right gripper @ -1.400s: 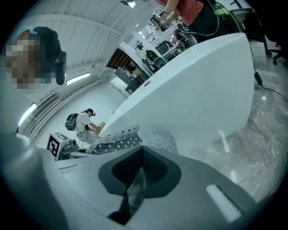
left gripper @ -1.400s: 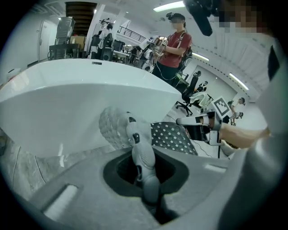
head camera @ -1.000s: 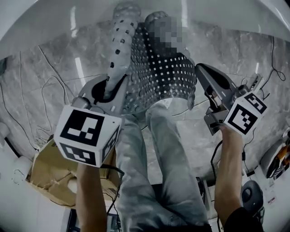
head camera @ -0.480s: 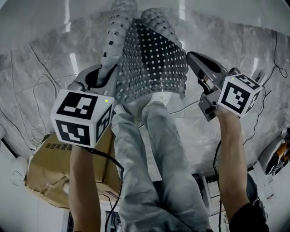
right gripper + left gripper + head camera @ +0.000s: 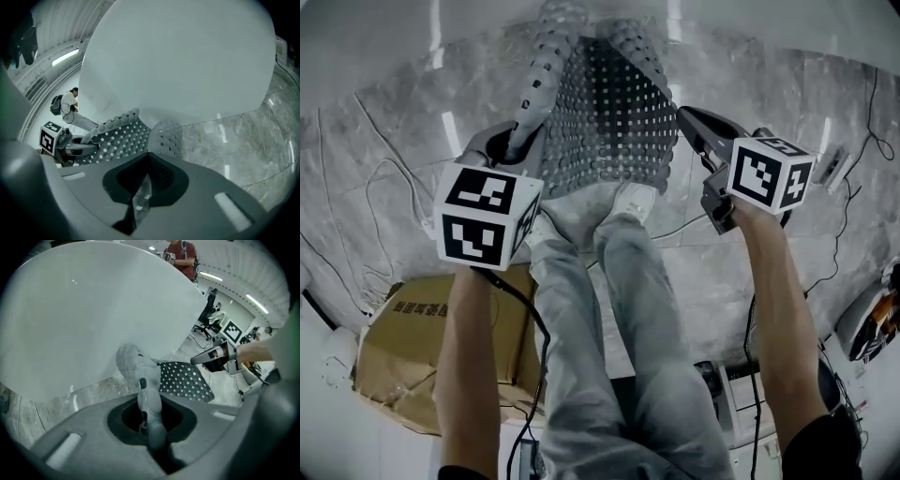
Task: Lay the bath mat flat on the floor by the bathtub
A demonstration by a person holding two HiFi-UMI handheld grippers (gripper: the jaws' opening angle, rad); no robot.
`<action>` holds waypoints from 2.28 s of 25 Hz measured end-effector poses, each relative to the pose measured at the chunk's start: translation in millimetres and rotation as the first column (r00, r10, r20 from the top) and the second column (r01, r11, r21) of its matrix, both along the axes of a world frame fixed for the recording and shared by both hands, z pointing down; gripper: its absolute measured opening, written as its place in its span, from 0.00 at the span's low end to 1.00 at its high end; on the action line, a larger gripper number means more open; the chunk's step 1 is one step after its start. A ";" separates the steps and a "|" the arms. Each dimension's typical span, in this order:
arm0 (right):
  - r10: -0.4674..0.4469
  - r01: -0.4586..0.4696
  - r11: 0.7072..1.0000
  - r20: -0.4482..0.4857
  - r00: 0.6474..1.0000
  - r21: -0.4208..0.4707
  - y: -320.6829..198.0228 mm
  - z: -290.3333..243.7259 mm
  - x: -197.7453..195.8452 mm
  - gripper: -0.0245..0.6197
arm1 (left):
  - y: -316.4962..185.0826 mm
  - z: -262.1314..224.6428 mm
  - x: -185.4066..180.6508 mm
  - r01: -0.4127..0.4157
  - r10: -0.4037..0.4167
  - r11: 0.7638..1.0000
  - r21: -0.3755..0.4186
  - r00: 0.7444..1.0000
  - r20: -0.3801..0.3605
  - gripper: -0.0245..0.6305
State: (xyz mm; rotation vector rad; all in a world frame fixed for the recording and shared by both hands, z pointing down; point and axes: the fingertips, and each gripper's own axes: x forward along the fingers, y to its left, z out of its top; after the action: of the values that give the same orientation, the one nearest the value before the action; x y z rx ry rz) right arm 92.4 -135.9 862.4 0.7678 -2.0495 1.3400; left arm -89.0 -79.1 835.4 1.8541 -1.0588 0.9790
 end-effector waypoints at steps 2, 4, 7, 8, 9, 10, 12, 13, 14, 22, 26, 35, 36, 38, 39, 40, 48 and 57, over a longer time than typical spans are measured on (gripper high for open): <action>0.006 -0.006 1.000 -0.016 1.000 -0.009 3.7 8.1 2.4 0.05 | 1.1 9.5 2.2 0.002 -0.002 1.000 0.010 1.000 -0.007 0.08; 0.017 -0.018 1.000 -0.022 1.000 -0.018 4.5 16.4 4.4 0.05 | -1.1 19.7 2.6 0.021 -0.021 1.000 0.018 1.000 -0.012 0.08; 0.029 -0.030 0.999 -0.042 0.999 -0.020 2.6 26.8 9.8 0.05 | -7.5 33.8 4.1 0.047 -0.047 0.998 0.035 0.999 -0.002 0.08; 0.034 -0.035 0.999 -0.053 0.998 -0.017 2.1 29.8 13.0 0.05 | -8.7 37.9 5.5 0.052 -0.052 0.998 0.042 0.999 0.001 0.08; 0.042 -0.043 0.999 -0.057 0.997 -0.022 3.7 33.7 15.9 0.05 | -8.3 42.2 6.1 0.060 -0.060 0.997 0.043 0.998 0.003 0.08; 0.050 -0.051 0.998 -0.059 0.997 -0.032 6.1 38.7 17.7 0.05 | -7.0 47.4 4.8 0.076 -0.076 0.996 0.037 0.997 0.002 0.08; 0.055 -0.059 0.997 -0.068 0.996 -0.048 7.4 49.8 17.5 0.05 | -6.2 59.5 -2.6 0.124 -0.124 0.992 0.017 0.992 -0.005 0.08; 0.052 -0.056 0.997 -0.076 0.996 -0.053 6.4 55.1 16.4 0.05 | -6.7 65.4 -7.0 0.146 -0.146 0.989 0.007 0.989 -0.006 0.08; 0.048 -0.053 0.997 -0.084 0.995 -0.057 5.7 59.7 15.6 0.05 | -6.7 70.5 -10.8 0.160 -0.160 0.987 -0.001 0.987 -0.004 0.08; 0.029 -0.047 0.994 -0.174 0.984 -0.097 15.5 82.6 27.9 0.05 | 8.9 99.6 -34.0 0.183 -0.180 0.981 -0.059 0.983 0.043 0.10; 0.025 -0.049 0.992 -0.213 0.977 -0.112 23.2 96.8 35.9 0.05 | 18.8 122.0 -47.4 0.220 -0.215 0.971 -0.088 0.975 0.063 0.10; -0.013 -0.024 0.992 -0.281 0.960 -0.127 30.8 147.2 49.7 0.05 | 31.7 173.5 -77.9 0.238 -0.232 0.967 -0.091 0.970 0.077 0.11; -0.019 -0.022 0.990 -0.289 0.957 -0.137 33.8 156.0 47.9 0.05 | 33.9 180.1 -83.2 0.236 -0.229 0.967 -0.094 0.970 0.081 0.12; -0.033 -0.018 0.987 -0.309 0.951 -0.160 46.7 170.0 45.6 0.05 | 42.6 192.9 -92.5 0.223 -0.213 0.969 -0.104 0.972 0.104 0.12; -0.037 -0.018 0.986 -0.321 0.946 -0.167 53.7 174.4 47.2 0.05 | 47.5 199.0 -95.0 0.219 -0.206 0.969 -0.112 0.972 0.115 0.12; -0.042 -0.017 0.985 -0.331 0.943 -0.173 59.3 177.9 49.6 0.05 | 52.1 204.7 -97.0 0.221 -0.206 0.968 -0.121 0.970 0.125 0.13; -0.036 -0.040 0.980 -0.377 0.926 -0.194 73.4 196.1 53.7 0.05 | 63.5 225.9 -121.2 0.304 -0.278 0.935 -0.181 0.948 0.156 0.15; -0.033 -0.056 0.976 -0.396 0.918 -0.212 84.5 208.8 58.4 0.05 | 78.9 253.4 -130.2 0.302 -0.268 0.913 -0.272 0.951 0.157 0.23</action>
State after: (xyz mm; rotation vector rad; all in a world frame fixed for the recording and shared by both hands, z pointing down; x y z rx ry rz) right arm 150.8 -51.5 1071.2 0.8713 -1.5525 1.2672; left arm -219.3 -0.2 1088.8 1.3700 -1.1470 1.0160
